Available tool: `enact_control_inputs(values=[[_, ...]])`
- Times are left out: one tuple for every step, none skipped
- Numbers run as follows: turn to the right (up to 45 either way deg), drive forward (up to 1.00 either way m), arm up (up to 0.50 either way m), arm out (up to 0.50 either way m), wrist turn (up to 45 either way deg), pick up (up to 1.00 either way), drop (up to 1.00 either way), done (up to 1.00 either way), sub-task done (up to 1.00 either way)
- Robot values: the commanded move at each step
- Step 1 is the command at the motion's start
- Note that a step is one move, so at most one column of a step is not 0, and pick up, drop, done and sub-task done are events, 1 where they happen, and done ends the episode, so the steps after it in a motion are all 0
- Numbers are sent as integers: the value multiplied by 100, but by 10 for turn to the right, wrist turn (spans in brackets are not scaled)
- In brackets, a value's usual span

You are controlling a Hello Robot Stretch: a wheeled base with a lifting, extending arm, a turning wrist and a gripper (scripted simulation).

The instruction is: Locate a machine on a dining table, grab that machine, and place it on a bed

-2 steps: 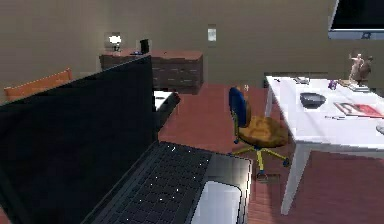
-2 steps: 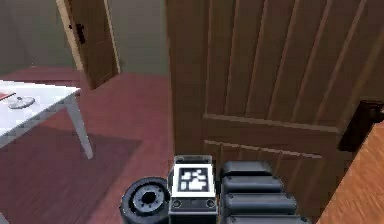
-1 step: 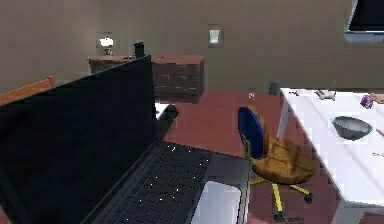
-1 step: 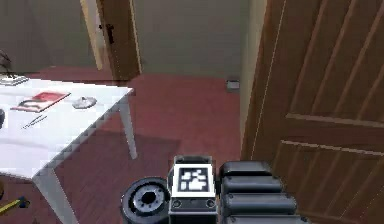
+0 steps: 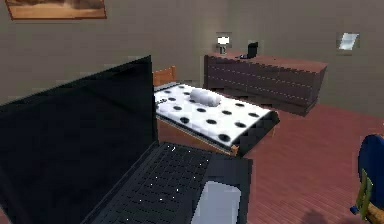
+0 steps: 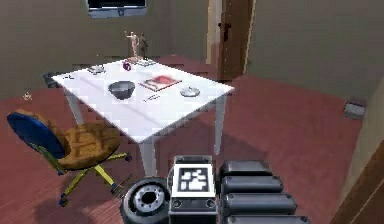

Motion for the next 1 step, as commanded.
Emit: enact_control_inputs(values=[[0,60,0,0,0,0,0,0,0]])
